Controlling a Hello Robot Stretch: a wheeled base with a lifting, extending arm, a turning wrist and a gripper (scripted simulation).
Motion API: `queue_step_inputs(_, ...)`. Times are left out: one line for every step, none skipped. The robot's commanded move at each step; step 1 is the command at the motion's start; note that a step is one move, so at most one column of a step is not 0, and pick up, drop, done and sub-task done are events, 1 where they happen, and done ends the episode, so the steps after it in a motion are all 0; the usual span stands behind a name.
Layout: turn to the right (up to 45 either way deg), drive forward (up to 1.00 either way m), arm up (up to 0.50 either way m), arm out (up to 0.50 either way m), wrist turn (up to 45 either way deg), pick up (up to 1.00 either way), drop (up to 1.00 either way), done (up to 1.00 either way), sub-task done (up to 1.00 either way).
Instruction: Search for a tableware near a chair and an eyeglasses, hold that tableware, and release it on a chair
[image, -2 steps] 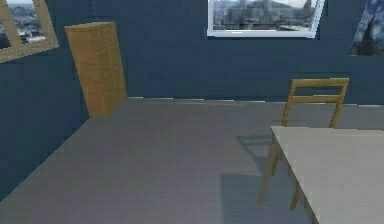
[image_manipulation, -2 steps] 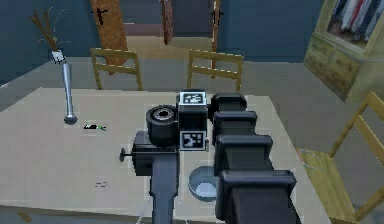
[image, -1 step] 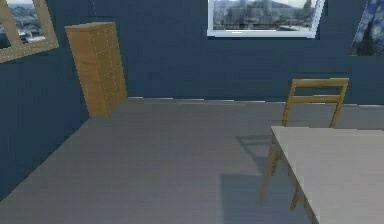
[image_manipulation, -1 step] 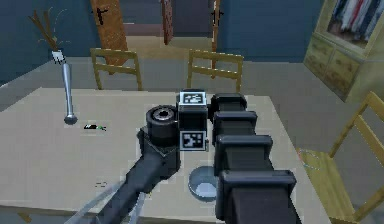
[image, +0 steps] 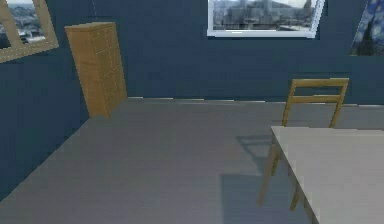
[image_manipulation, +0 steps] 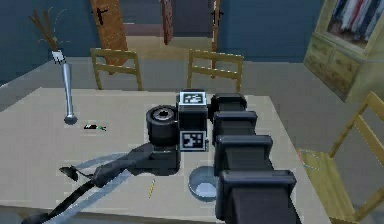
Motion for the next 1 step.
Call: queue_step_inputs(0.0, 0.0, 0.0, 0.0, 45.0, 0.0, 0.0, 0.0, 0.0)
